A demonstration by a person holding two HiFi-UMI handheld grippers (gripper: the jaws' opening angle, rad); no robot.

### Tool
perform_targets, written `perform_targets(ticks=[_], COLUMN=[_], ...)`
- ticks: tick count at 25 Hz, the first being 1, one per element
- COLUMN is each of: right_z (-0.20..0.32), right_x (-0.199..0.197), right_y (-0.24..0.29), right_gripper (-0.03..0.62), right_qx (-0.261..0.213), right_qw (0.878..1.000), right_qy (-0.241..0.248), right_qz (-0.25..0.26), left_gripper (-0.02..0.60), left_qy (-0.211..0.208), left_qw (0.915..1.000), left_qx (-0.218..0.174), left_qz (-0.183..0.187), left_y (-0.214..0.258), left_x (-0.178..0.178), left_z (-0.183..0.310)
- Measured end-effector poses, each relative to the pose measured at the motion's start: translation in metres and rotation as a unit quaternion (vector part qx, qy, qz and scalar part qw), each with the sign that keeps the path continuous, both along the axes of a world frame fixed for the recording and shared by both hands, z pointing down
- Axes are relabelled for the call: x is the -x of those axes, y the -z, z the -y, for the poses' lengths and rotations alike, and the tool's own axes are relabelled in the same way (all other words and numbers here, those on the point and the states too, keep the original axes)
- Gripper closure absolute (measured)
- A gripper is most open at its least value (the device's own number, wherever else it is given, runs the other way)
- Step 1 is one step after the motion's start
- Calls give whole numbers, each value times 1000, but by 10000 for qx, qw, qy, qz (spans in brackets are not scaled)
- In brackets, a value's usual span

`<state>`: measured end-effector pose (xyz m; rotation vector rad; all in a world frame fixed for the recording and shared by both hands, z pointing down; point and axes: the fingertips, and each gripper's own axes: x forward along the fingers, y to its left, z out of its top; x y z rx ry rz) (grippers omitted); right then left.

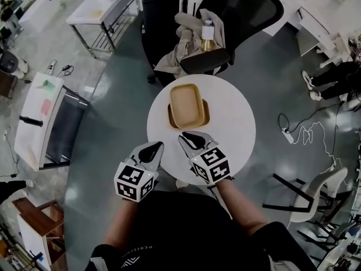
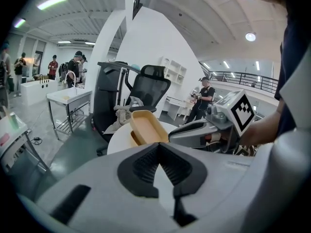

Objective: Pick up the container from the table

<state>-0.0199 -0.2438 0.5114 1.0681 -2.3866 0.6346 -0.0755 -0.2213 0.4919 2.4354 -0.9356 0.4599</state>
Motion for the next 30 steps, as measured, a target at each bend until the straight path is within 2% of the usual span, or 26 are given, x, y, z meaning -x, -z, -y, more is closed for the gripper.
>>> perform_targets(ticks=[7, 14, 23, 30], right_z=[21, 33, 49, 49], right_x=[0, 0, 1, 2], right_y=[-32, -53, -78, -94], right_gripper=[523, 495, 461, 452], right_qx=[92, 206, 203, 381], right_qw=[9969, 9911, 9671, 9514], right_qy=[173, 472, 1216, 1574], right_qz=[-763, -1226, -2227, -2620], left_gripper=[594, 584, 581, 572], left_qy=[-186, -483, -606, -898], left_qw=[9996, 9979, 9964, 9936], left_qx=[199, 420, 561, 617], left_qz=[19, 90, 192, 305], left_y=[-21, -40, -57, -69], left_x=[7, -3, 7, 12], left_z=[25, 40, 59, 68])
